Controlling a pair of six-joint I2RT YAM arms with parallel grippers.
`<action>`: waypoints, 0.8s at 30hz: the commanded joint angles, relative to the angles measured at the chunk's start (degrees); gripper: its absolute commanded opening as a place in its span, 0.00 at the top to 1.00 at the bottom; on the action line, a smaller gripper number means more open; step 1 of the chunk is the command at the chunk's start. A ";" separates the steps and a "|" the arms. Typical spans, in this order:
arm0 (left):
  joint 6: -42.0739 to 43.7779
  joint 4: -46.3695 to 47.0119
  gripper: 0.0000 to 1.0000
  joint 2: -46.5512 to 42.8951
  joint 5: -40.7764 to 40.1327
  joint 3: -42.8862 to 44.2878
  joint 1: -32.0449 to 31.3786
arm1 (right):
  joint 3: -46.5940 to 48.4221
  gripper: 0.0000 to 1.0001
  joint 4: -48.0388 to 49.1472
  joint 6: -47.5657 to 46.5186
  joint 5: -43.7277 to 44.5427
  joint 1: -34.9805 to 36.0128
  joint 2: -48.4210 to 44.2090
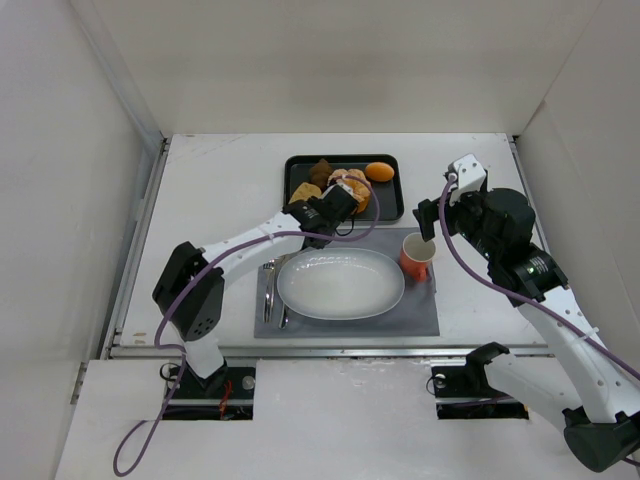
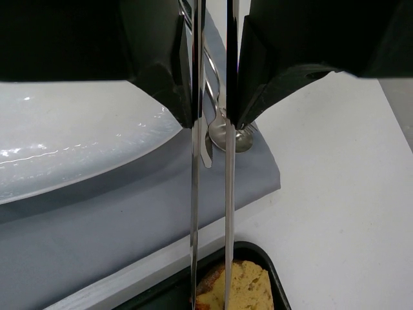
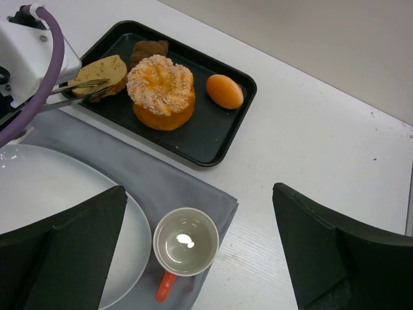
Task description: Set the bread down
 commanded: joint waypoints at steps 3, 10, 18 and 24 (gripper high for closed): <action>-0.72 -0.76 0.92 -2.06 -4.19 3.99 -1.03 | 1.04 0.00 2.56 -0.88 0.60 -0.28 -0.82; -1.24 -1.38 1.00 -4.34 -5.33 5.92 -1.03 | 1.04 0.00 2.56 -0.88 0.60 -0.28 -0.82; -1.24 -1.99 1.00 -5.57 -6.39 6.98 -1.03 | 1.04 0.00 2.56 -0.88 0.60 -0.28 -1.35; -2.29 -4.36 1.00 -6.72 -6.31 8.29 -1.03 | 1.04 0.00 2.56 -0.88 0.60 -0.28 -1.35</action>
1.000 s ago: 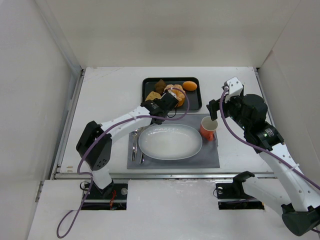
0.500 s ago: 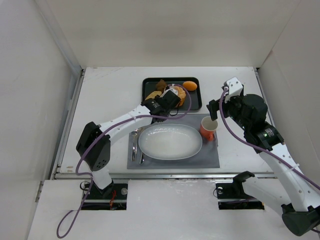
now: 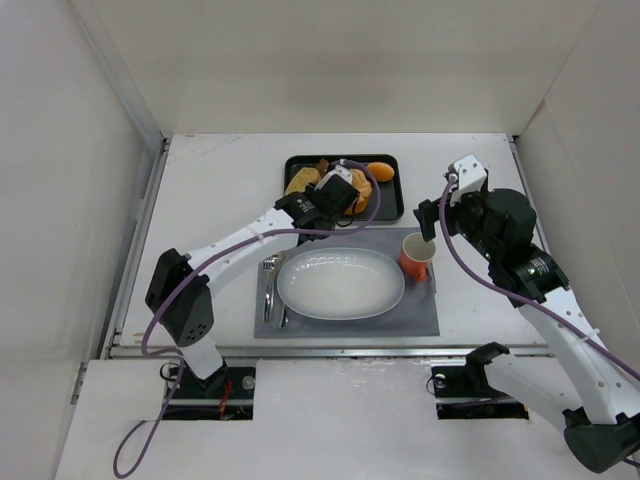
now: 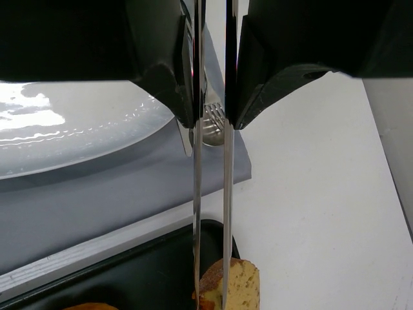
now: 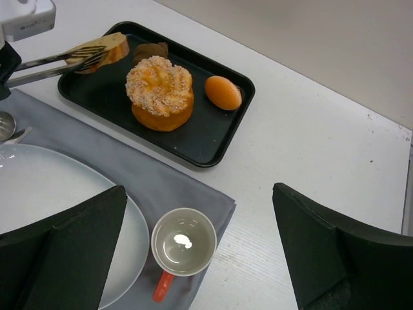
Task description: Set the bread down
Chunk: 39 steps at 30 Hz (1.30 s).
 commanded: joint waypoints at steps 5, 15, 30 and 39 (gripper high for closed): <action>-4.03 -7.52 1.00 -9.05 -0.13 4.80 -5.29 | 1.04 0.00 3.06 -0.14 0.60 -0.28 -1.04; -15.20 -17.47 1.00 -18.28 4.88 -0.90 -18.91 | 1.04 0.00 3.07 -0.14 1.13 -0.28 -1.04; -19.16 -19.41 1.00 -14.69 8.04 -6.88 -30.34 | 1.04 0.00 3.07 -0.14 2.71 -0.28 0.01; -20.74 -18.79 0.86 -10.20 8.04 -6.88 -33.51 | 1.04 0.00 3.59 -0.14 2.71 -0.28 0.01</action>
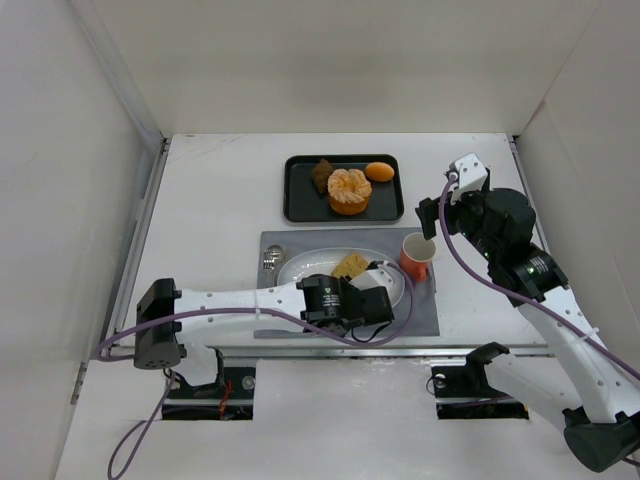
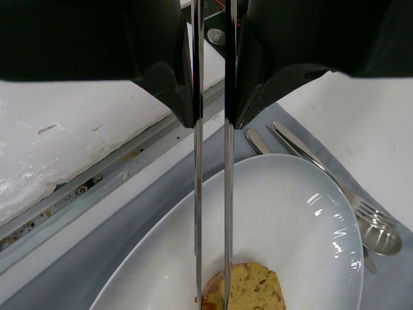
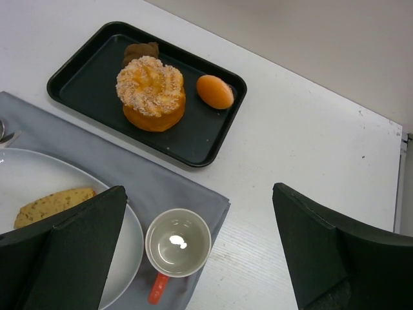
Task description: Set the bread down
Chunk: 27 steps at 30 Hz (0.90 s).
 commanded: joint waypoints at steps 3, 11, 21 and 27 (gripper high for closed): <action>-1.48 0.53 0.83 -1.99 0.16 0.70 -0.37 | 1.04 0.00 3.22 -0.14 0.81 -0.28 -0.27; -3.15 0.53 0.60 -3.12 0.16 0.17 -1.51 | 1.04 0.00 3.22 -0.14 0.81 -0.28 -0.27; -5.08 0.01 0.59 -4.27 -1.07 -0.35 -2.04 | 0.51 0.00 3.22 -0.14 0.81 -0.28 -0.27; -7.64 -3.69 0.62 -5.94 -2.74 4.39 -3.89 | 0.51 0.00 3.22 -0.14 0.81 -0.28 -0.27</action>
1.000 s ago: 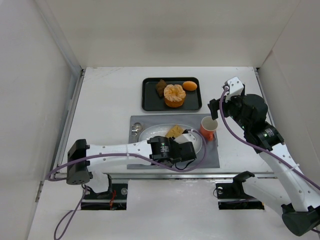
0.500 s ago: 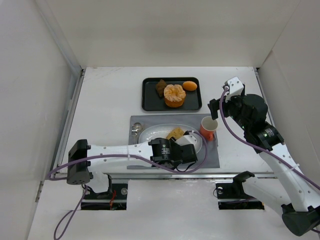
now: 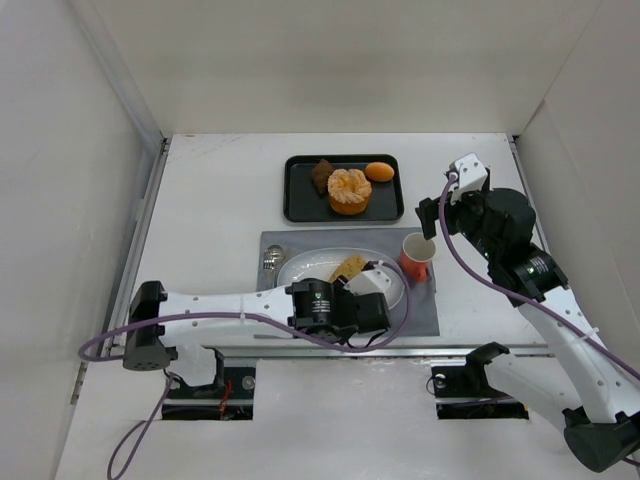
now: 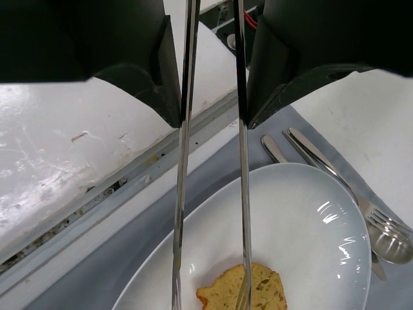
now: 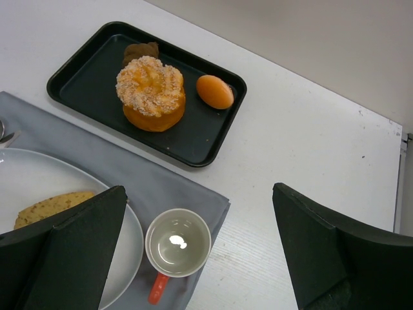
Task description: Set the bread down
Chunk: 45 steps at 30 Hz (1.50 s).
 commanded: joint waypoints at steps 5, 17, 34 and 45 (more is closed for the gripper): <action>-5.86 -4.77 0.62 -8.55 -6.08 5.45 -1.55 | 0.51 0.00 3.22 -0.14 0.81 -0.28 -0.80; 6.42 20.52 0.65 -28.95 -17.33 -9.83 24.08 | 0.51 0.00 3.22 -0.14 0.81 -0.28 -0.80; 19.89 53.40 0.68 -9.37 10.97 -21.00 69.98 | 0.51 0.00 3.22 -0.14 0.81 -0.28 -0.80; 21.64 54.82 0.65 1.00 21.60 -20.48 78.16 | 0.51 0.00 3.22 -0.14 0.81 -0.28 -0.80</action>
